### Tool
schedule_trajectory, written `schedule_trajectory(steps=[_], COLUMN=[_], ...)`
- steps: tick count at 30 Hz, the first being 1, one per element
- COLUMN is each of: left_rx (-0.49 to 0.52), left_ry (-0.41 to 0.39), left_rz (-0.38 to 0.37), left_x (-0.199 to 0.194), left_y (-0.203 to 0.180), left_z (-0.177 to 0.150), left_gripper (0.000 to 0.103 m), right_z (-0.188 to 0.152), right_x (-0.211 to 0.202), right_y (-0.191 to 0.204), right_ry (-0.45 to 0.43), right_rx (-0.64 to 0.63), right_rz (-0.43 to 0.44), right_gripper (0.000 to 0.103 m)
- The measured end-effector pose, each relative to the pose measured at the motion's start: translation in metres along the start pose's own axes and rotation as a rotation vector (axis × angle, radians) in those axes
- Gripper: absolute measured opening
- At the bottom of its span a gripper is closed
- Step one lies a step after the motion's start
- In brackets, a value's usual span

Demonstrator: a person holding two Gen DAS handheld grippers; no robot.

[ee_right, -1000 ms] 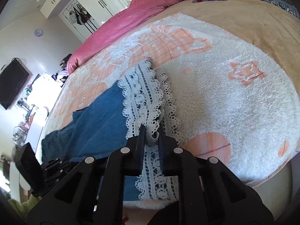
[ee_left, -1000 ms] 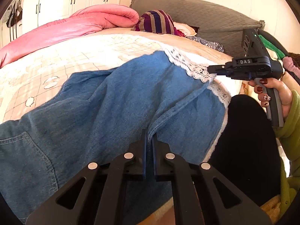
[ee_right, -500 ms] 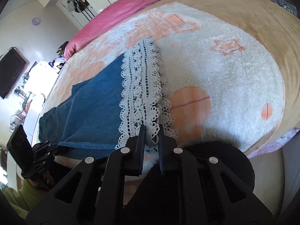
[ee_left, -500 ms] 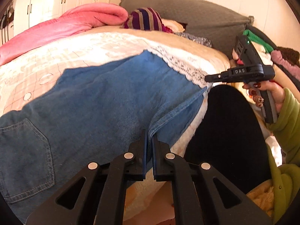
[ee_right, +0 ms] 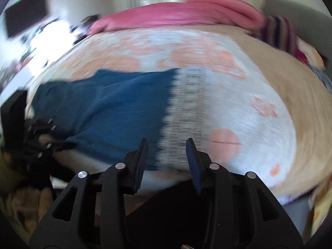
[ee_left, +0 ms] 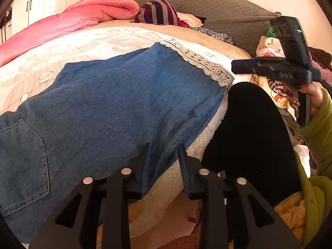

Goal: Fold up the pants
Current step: 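Open both tools to release the folded pants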

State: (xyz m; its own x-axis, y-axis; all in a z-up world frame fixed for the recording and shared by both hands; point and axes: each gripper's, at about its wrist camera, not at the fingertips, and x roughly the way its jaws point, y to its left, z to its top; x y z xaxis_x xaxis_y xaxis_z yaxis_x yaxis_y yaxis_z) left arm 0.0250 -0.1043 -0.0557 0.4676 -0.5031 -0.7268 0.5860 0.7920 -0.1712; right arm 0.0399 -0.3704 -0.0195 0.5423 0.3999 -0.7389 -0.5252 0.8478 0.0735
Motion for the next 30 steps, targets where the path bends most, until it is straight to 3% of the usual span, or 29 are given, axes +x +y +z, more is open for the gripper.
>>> schedule_trajectory(steps=[3,5,7,10,13,15,19,20,23,25,29,30], left_rx=[-0.013,-0.038,-0.097,-0.158,-0.259,-0.319,-0.384,-0.374,-0.402,-0.414,-0.435,-0.428], left_ry=[-0.005,-0.009,-0.045,-0.066,-0.109,-0.125,-0.067,-0.049,-0.036,-0.031,-0.04,-0.053], left_rz=[0.008,0.008,0.067,0.128,0.2,0.293,0.622,0.668,0.655,0.681,0.652,0.639], left_x=[-0.006,-0.012,-0.02,-0.04,-0.07,-0.088,-0.11,-0.11,-0.104,-0.099,-0.102,-0.105], left_y=[0.001,0.005,0.011,0.024,0.049,0.065,0.094,0.098,0.113,0.124,0.125,0.122], left_z=[-0.002,-0.004,-0.007,-0.013,-0.021,-0.026,-0.035,-0.036,-0.037,-0.038,-0.038,-0.037], left_gripper=[0.034,0.037,0.038,0.047,0.05,0.054,0.057,0.057,0.056,0.05,0.049,0.053], right_z=[0.002,0.005,0.008,0.009,0.006,0.008,0.009,0.009,0.007,0.007,0.004,0.004], right_x=[0.022,0.037,0.052,0.07,0.082,0.083,0.083,0.084,0.081,0.079,0.074,0.073], right_y=[0.041,0.057,0.072,0.084,0.084,0.079,0.065,0.063,0.062,0.061,0.056,0.055], right_ry=[0.063,0.107,0.148,0.204,0.235,0.23,0.227,0.228,0.233,0.238,0.24,0.236], right_rx=[-0.152,-0.214,-0.28,-0.35,-0.365,-0.329,-0.257,-0.247,-0.235,-0.238,-0.211,-0.201], right_rz=[0.097,0.114,0.109,0.107,0.101,0.125,0.163,0.174,0.19,0.194,0.214,0.222], right_gripper=[0.032,0.032,0.032,0.032,0.032,0.032,0.023,0.023,0.023,0.023,0.023,0.023])
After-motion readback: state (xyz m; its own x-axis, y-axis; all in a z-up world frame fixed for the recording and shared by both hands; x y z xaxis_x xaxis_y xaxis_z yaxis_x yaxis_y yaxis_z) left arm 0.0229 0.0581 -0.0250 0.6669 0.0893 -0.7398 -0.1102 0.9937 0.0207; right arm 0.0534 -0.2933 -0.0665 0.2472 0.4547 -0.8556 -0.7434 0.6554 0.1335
